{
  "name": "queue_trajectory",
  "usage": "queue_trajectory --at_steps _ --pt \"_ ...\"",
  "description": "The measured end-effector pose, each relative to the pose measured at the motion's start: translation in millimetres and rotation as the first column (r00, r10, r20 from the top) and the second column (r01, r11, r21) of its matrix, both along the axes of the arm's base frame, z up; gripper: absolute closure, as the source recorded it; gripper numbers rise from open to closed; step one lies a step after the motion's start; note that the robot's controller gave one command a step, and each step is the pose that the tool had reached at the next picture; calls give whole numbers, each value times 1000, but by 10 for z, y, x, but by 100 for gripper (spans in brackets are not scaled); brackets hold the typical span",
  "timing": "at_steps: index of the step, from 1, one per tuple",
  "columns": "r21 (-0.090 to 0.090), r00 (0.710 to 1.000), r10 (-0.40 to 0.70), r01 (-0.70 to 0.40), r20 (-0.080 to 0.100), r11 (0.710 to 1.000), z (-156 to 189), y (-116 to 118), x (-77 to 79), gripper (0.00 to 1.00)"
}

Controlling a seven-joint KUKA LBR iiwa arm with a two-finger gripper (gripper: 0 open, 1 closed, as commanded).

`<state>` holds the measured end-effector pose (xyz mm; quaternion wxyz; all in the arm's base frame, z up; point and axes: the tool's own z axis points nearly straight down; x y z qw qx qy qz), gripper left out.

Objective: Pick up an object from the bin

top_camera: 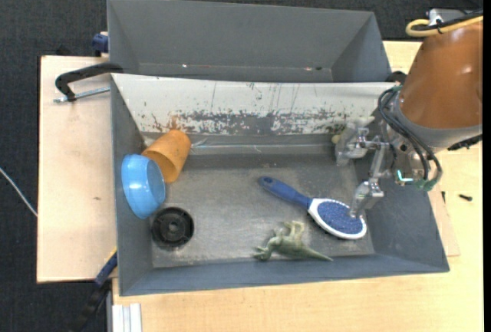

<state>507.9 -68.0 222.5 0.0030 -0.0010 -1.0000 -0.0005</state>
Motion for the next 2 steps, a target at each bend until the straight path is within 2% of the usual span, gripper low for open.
queue_trajectory --at_steps 1,2 --pt "-2 987 161 -161 15 987 -1515 175 -70 0" --pt "-2 987 162 -162 15 987 -1496 175 -66 100"
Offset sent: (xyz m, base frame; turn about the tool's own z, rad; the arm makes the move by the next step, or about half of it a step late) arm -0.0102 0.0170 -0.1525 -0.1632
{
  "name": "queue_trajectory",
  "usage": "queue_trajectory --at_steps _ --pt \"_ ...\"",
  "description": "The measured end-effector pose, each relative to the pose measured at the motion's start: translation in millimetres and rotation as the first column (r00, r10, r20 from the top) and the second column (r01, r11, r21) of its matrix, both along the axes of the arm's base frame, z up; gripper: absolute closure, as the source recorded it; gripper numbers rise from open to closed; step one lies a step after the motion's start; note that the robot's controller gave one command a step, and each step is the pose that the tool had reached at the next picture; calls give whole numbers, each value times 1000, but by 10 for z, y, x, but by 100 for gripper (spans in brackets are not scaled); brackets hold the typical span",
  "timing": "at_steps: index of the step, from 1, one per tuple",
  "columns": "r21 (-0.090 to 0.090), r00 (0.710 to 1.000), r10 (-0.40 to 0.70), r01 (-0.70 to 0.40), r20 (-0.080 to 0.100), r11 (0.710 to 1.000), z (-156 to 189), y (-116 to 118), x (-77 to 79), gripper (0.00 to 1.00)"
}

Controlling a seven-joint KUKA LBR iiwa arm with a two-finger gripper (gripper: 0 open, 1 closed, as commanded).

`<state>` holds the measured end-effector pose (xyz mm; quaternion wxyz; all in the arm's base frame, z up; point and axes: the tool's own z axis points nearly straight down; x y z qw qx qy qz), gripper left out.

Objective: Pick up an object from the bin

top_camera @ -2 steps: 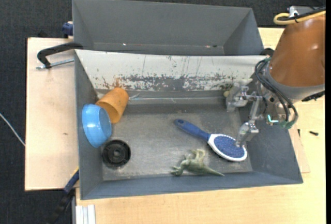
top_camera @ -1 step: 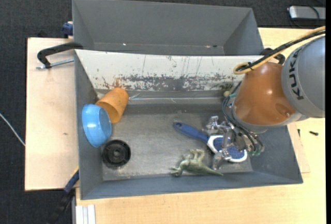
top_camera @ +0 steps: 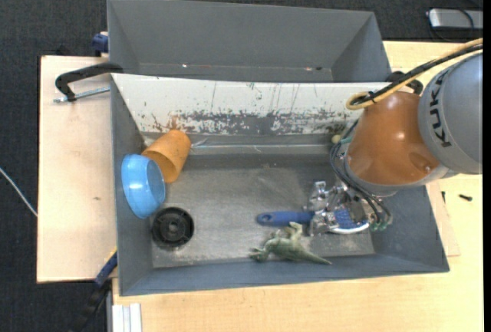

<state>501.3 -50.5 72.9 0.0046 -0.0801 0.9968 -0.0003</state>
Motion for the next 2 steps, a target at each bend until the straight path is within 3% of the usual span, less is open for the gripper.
queue_trajectory --at_steps 1,2 --pt "-2 963 268 -268 2 963 965 235 86 100" --pt "-3 969 248 -248 5 969 2474 283 107 100"
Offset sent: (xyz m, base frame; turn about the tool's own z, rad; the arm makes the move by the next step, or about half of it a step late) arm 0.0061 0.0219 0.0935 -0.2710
